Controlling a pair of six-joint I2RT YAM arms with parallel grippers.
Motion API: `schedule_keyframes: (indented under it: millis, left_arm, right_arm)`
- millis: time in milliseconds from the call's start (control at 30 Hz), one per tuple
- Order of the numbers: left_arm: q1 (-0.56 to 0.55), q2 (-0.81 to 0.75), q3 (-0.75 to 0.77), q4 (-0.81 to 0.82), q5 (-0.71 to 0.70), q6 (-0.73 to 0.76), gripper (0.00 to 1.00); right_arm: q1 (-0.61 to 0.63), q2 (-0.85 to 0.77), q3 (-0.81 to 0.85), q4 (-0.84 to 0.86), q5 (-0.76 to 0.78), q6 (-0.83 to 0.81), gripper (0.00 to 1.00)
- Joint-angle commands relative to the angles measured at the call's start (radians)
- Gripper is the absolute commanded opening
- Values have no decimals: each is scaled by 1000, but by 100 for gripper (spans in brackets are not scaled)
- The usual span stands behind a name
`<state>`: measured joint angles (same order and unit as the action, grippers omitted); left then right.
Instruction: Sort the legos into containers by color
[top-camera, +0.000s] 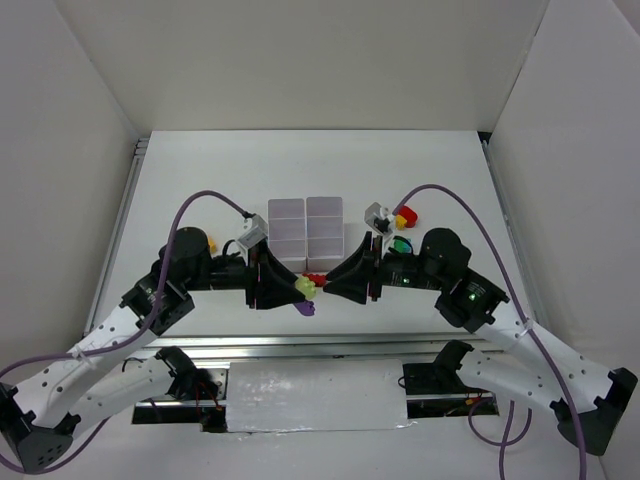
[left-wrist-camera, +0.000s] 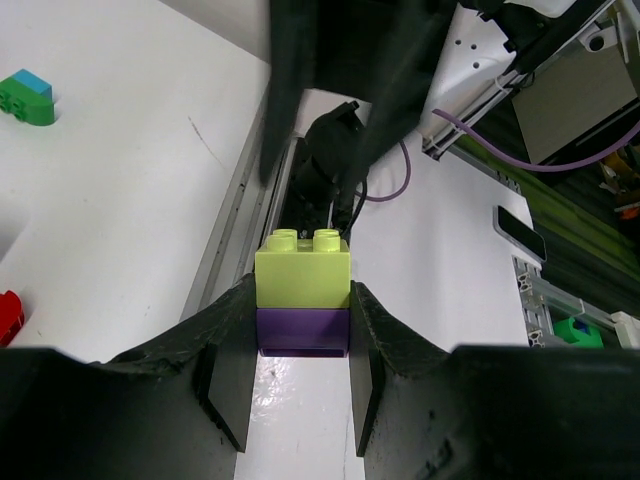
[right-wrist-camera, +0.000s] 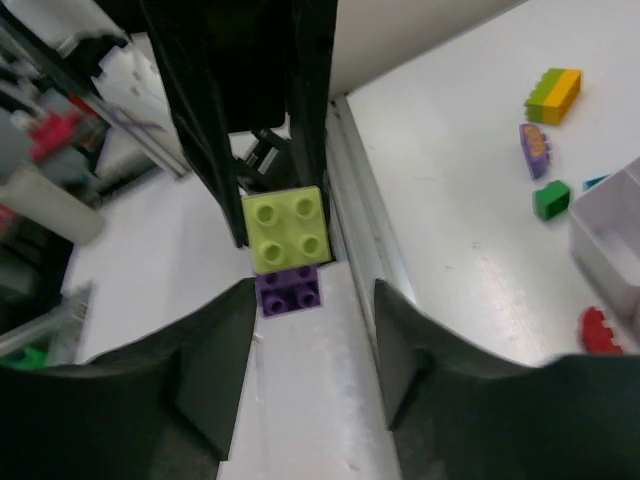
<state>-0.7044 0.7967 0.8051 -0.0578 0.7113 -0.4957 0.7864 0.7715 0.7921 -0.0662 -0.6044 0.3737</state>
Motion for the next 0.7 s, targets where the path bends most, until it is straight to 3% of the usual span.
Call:
schedule_keyframes:
  millis: [0, 33, 267, 333, 400, 567, 667]
  left_arm:
    - [3, -17, 17, 44, 23, 29, 0]
    - [3, -14, 17, 46, 43, 31, 0]
    - [2, -20, 8, 80, 54, 17, 0]
    - [2, -27, 5, 95, 60, 5, 0]
    - [2, -28, 5, 113, 68, -6, 0]
    - [2, -34, 5, 151, 45, -33, 0]
    - [2, -44, 2, 183, 42, -52, 0]
  right_arm:
    - [-7, 17, -8, 51, -53, -10, 63]
    - [-7, 23, -11, 61, -69, -6, 70]
    - [-6, 77, 1, 106, -170, 10, 74]
    - [-4, 86, -22, 155, -221, 27, 95]
    - [-3, 98, -39, 190, -241, 42, 100]
    - [48, 129, -50, 261, -227, 71, 99]
    - [74, 135, -53, 284, -196, 77, 94]
